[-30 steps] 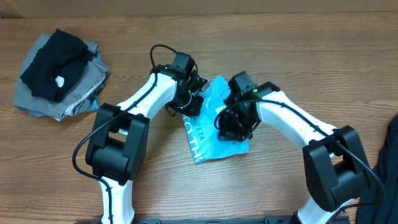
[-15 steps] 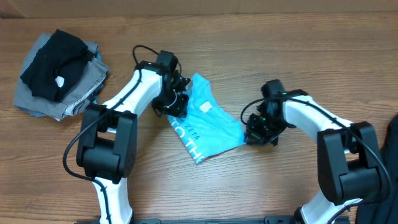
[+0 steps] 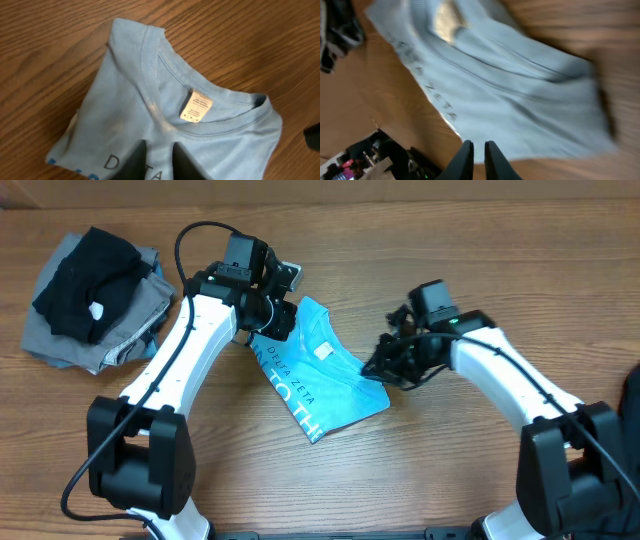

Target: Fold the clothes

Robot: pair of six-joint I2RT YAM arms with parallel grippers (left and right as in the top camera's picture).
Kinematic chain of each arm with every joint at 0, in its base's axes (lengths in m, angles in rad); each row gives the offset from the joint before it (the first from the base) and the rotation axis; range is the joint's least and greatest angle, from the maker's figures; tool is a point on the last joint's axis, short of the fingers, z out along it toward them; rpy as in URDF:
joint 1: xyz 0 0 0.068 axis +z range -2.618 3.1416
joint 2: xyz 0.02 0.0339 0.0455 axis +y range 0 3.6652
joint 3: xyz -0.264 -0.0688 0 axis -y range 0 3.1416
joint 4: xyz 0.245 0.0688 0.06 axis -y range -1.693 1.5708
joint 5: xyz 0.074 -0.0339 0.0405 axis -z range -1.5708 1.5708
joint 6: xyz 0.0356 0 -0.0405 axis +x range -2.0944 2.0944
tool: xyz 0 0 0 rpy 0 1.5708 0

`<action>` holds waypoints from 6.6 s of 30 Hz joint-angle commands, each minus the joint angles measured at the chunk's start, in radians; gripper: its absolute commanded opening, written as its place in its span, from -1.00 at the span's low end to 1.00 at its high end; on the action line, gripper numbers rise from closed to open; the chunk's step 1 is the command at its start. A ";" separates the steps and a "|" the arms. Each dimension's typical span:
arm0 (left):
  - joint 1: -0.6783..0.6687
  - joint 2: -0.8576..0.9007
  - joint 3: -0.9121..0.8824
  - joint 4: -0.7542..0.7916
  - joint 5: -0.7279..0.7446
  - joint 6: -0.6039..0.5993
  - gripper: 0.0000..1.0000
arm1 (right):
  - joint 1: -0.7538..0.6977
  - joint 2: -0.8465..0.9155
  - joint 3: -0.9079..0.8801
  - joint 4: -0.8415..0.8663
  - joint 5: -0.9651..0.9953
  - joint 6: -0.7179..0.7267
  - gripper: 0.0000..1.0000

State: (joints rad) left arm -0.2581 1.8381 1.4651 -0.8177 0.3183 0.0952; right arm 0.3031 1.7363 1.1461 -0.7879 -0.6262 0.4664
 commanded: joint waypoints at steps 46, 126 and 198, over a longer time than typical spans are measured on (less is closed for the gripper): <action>0.163 0.163 -0.039 -0.270 0.363 -0.016 0.39 | -0.086 0.107 0.116 -0.188 0.013 -0.066 -0.73; 0.563 -0.142 0.167 0.444 0.104 -0.346 -0.92 | -0.063 -0.281 -0.013 -0.137 0.229 0.158 -0.90; 0.853 -0.004 0.435 -0.305 0.058 -0.124 -0.87 | -0.063 -0.282 -0.013 -0.250 0.245 0.138 -0.91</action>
State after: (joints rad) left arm 0.5957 1.8980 1.8603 -1.1099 0.3099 -0.0433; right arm 0.2428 1.4597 1.1221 -1.0447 -0.3878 0.6159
